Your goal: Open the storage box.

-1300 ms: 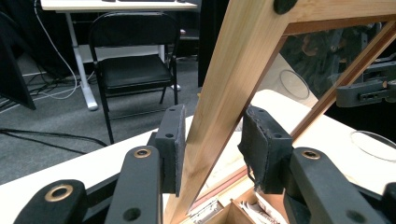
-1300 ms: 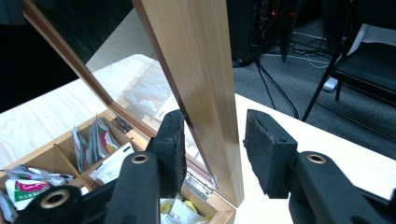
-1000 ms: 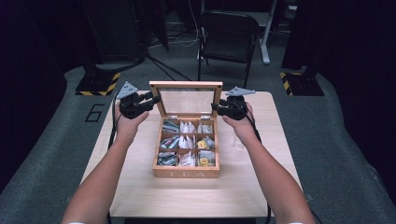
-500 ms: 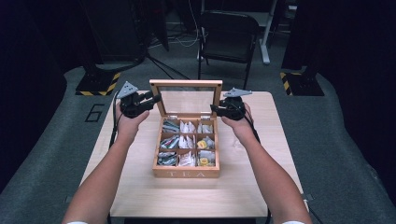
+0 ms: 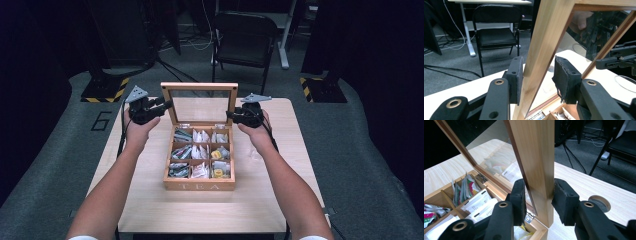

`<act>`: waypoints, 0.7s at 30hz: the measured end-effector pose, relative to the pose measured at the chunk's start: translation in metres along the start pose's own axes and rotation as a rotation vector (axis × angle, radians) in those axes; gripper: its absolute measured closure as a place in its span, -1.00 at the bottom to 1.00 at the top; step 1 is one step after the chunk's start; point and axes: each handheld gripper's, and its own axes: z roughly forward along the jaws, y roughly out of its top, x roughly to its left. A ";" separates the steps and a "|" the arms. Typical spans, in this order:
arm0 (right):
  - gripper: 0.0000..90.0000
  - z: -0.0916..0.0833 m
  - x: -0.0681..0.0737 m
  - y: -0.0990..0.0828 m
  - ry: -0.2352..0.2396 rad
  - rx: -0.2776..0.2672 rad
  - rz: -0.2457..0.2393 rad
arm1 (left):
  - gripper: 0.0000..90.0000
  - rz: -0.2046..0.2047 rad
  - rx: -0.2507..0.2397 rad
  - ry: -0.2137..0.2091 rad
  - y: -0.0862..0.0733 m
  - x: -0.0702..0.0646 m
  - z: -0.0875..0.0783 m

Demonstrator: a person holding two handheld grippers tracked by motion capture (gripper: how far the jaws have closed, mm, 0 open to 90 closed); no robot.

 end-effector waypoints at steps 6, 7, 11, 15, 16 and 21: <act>0.40 0.001 -0.001 0.001 -0.001 0.005 0.009 | 0.29 -0.004 -0.002 0.001 0.000 0.000 0.001; 0.40 0.001 -0.001 0.001 -0.001 0.005 0.009 | 0.29 -0.004 -0.002 0.001 0.000 0.000 0.001; 0.41 0.002 -0.001 0.004 -0.007 0.025 0.012 | 0.29 -0.004 0.004 0.000 -0.001 0.001 0.001; 0.42 0.004 -0.002 0.005 -0.007 0.029 0.016 | 0.28 -0.004 0.009 -0.005 -0.001 0.002 0.000; 0.42 0.004 -0.003 0.006 -0.006 0.031 0.018 | 0.28 -0.002 0.009 -0.003 -0.001 0.002 0.000; 0.42 0.005 -0.004 0.007 -0.007 0.034 0.024 | 0.27 -0.004 0.017 -0.002 -0.002 0.004 -0.001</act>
